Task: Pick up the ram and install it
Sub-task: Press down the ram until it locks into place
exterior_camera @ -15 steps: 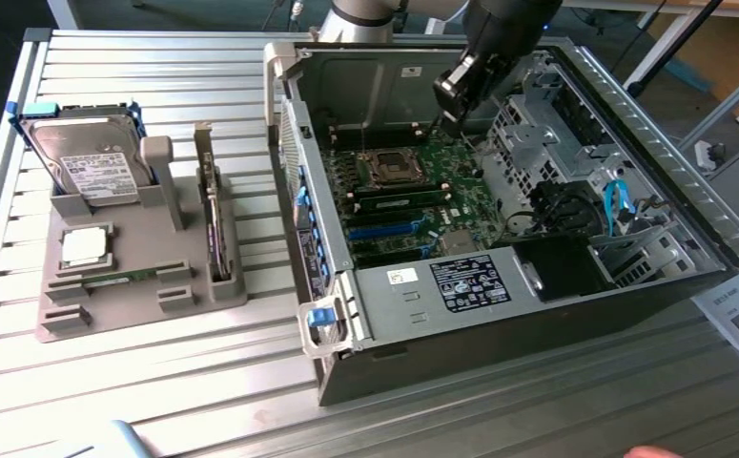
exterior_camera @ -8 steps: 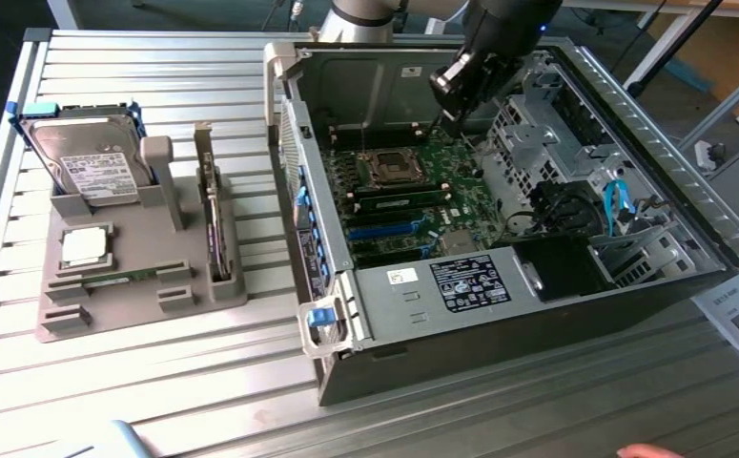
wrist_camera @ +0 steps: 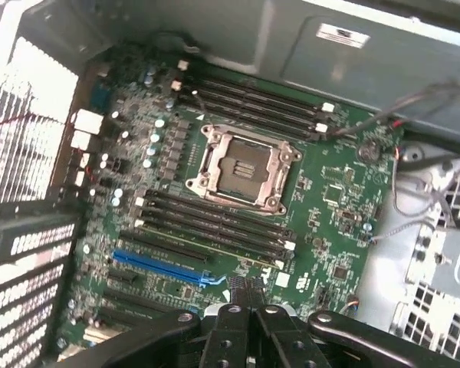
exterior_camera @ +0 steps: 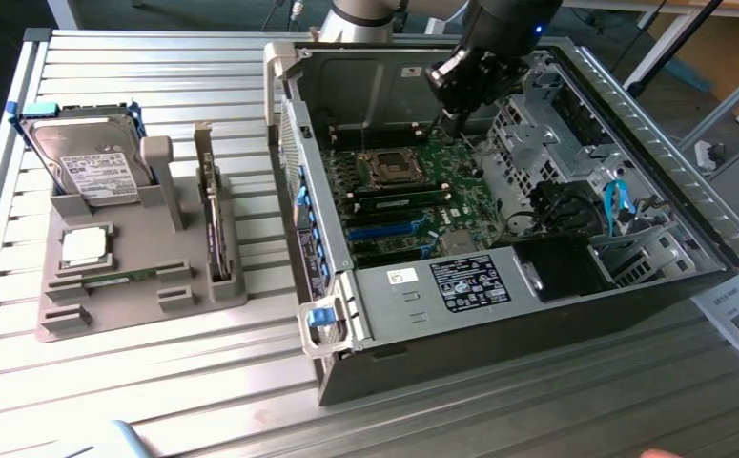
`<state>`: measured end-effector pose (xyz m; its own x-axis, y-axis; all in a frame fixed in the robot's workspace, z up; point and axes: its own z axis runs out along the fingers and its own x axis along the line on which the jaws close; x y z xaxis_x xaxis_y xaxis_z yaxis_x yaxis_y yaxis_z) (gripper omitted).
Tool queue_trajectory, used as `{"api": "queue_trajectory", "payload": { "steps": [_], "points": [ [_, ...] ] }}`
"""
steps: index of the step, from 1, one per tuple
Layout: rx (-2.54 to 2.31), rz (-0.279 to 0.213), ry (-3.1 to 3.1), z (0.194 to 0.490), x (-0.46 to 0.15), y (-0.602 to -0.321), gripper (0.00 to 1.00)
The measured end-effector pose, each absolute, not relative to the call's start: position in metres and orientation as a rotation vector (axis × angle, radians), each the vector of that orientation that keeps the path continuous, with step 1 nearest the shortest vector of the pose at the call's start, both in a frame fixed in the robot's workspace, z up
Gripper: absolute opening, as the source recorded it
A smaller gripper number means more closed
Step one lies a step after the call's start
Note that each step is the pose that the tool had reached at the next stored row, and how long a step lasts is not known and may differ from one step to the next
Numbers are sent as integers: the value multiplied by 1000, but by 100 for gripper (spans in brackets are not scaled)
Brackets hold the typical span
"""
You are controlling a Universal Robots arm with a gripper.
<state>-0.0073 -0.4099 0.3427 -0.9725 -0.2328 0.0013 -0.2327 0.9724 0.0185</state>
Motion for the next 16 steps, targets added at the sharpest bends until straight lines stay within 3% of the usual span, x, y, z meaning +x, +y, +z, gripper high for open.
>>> {"api": "queue_trajectory", "payload": {
  "steps": [7, 16],
  "points": [
    [43, -29, -3140, 343, -7, -410, 11],
    [4, -29, -3140, 343, -7, -410, 11]
  ]
}}
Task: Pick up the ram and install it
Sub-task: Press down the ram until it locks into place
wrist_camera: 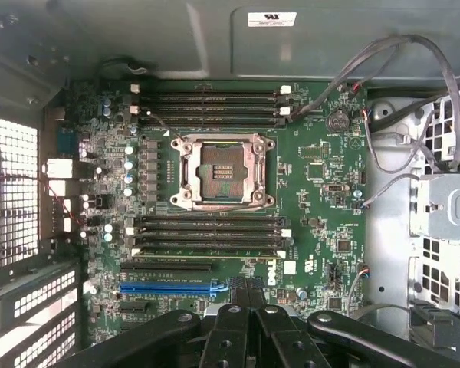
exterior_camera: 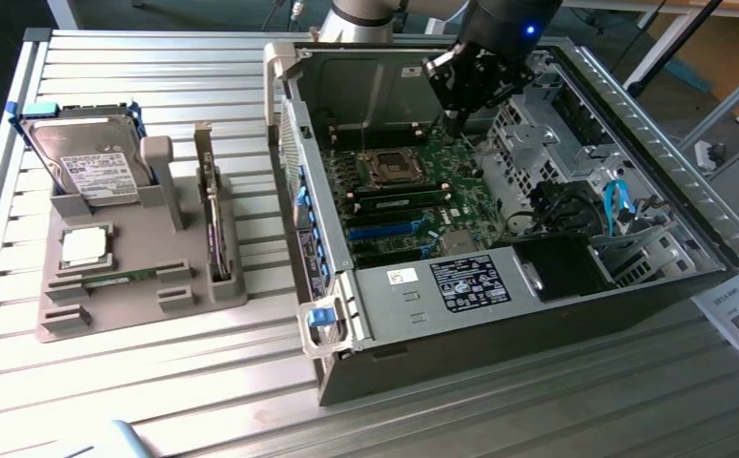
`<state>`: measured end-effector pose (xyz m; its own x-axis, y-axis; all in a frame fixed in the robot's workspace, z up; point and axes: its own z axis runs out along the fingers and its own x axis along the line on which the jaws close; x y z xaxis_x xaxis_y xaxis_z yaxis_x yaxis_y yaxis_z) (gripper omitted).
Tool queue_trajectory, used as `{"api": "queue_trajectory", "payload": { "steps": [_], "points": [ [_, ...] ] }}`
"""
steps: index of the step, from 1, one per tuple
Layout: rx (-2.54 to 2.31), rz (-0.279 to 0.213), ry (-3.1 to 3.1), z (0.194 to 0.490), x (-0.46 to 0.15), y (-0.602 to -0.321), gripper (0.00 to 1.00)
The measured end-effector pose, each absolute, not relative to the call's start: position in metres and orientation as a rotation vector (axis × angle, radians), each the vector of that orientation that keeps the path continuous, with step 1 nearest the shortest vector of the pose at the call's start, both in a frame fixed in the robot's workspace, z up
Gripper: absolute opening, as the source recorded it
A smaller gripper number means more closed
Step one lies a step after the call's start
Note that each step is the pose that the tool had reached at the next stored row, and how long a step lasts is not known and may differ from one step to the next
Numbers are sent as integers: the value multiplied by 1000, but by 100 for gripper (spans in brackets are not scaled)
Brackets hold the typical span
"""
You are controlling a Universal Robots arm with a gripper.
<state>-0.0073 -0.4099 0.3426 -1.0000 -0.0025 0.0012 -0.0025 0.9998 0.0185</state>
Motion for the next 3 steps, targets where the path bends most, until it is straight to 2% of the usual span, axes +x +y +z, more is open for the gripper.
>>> {"api": "queue_trajectory", "payload": {
  "steps": [3],
  "points": [
    [4, -29, -3140, 343, -7, -410, 11]
  ]
}}
